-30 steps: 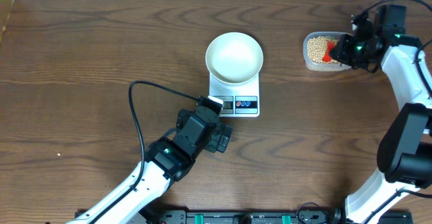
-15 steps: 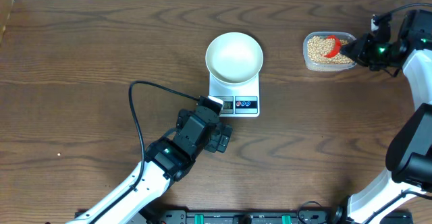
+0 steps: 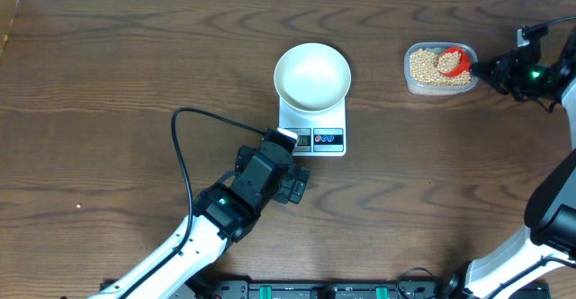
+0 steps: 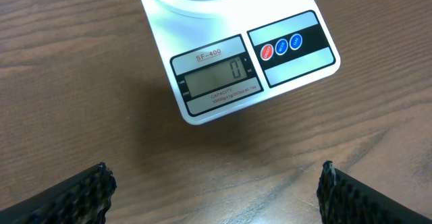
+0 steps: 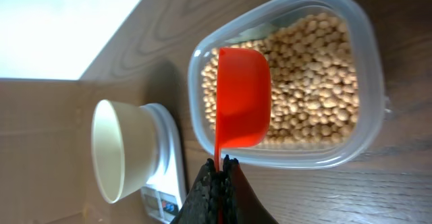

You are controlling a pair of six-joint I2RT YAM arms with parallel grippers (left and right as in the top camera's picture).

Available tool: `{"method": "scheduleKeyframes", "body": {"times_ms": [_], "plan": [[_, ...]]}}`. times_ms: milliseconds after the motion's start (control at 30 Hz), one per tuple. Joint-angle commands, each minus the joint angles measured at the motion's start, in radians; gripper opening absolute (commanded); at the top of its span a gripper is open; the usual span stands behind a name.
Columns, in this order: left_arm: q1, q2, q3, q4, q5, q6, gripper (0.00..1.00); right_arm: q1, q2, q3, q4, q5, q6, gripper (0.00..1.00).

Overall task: Scoop item into bowl and weigh 50g on scale
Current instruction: 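Lower the red scoop into the soybean tub with the right gripper, then lift the filled scoop and carry it left over the beige bowl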

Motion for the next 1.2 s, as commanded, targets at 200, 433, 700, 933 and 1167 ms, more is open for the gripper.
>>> {"method": "scheduleKeyframes", "body": {"times_ms": [200,433,700,933,1167], "plan": [[-0.002,-0.006,-0.007,-0.001,-0.002,0.005,0.98,-0.038,0.007,0.01,-0.011,-0.171,-0.036,0.01],[-0.002,-0.006,-0.007,-0.001,-0.002,0.005,0.98,-0.043,0.007,0.01,0.002,-0.275,-0.036,0.01],[-0.002,-0.006,-0.007,-0.001,-0.002,0.005,0.98,0.037,0.007,0.01,0.025,-0.353,-0.035,0.01],[-0.002,-0.006,-0.007,-0.001,-0.002,0.005,0.98,0.155,0.007,0.01,0.06,-0.352,-0.035,0.01],[-0.002,-0.006,-0.007,-0.001,-0.002,0.005,0.98,0.291,0.007,0.01,0.152,-0.344,0.018,0.01]]}}
